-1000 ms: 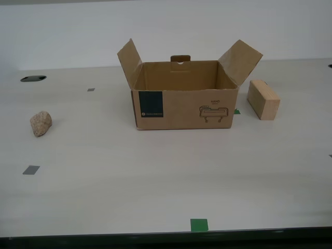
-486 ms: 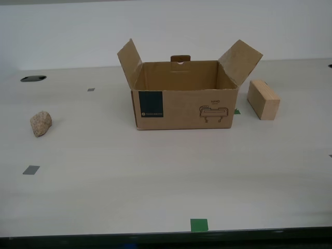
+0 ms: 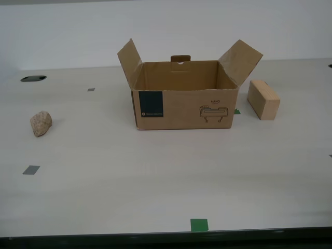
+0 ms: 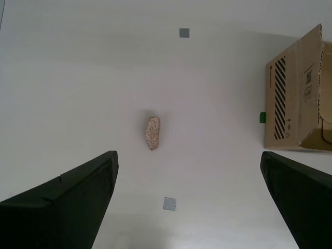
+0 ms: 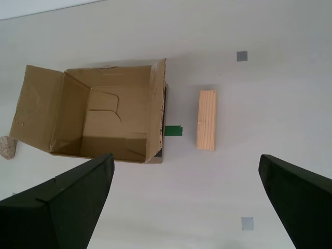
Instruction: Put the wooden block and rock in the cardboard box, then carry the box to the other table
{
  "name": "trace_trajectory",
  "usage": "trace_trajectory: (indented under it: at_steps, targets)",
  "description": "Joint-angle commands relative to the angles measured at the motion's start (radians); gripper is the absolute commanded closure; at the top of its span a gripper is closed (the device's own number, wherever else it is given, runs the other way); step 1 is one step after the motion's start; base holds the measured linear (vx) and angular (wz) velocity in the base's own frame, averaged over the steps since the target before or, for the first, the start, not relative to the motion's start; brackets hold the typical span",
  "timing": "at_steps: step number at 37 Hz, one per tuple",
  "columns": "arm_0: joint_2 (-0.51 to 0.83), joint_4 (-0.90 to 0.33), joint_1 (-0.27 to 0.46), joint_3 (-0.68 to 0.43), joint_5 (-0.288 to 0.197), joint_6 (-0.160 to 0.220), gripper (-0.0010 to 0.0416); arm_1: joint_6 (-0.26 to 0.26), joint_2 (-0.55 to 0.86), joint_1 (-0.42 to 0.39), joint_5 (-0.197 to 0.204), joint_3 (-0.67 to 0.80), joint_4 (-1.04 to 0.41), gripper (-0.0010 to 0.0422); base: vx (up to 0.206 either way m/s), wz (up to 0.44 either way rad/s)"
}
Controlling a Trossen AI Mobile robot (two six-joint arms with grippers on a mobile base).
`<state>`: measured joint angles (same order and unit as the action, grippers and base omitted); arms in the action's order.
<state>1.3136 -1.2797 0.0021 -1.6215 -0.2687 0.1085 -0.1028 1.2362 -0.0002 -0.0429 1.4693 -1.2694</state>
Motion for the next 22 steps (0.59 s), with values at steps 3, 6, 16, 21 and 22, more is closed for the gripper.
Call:
trace_trajectory:
  at_steps: [3,6,16,21,22]
  targets:
    - [0.0,0.011,0.0,-0.001,0.034,-0.009,0.0016,-0.002,0.0,0.0,-0.002,0.001,0.002,0.0037,0.0,0.0]
    - [0.0,0.023,-0.001,-0.001,0.083,-0.016,0.0017,-0.002,0.0,0.0,-0.002,0.001,0.002,0.0037,0.0,0.0]
    - [0.019,0.018,-0.001,0.0,0.092,-0.016,0.0016,-0.002,0.002,0.0,-0.002,0.001,0.008,0.0037,0.0,0.0]
    - [0.04,0.015,-0.001,0.0,0.091,-0.026,0.0016,-0.002,0.002,0.0,-0.002,0.001,0.008,0.0037,0.0,0.0]
    - [0.044,0.014,-0.001,0.0,0.091,-0.027,0.0017,-0.002,0.002,0.0,-0.002,0.001,0.008,0.0037,0.0,0.0]
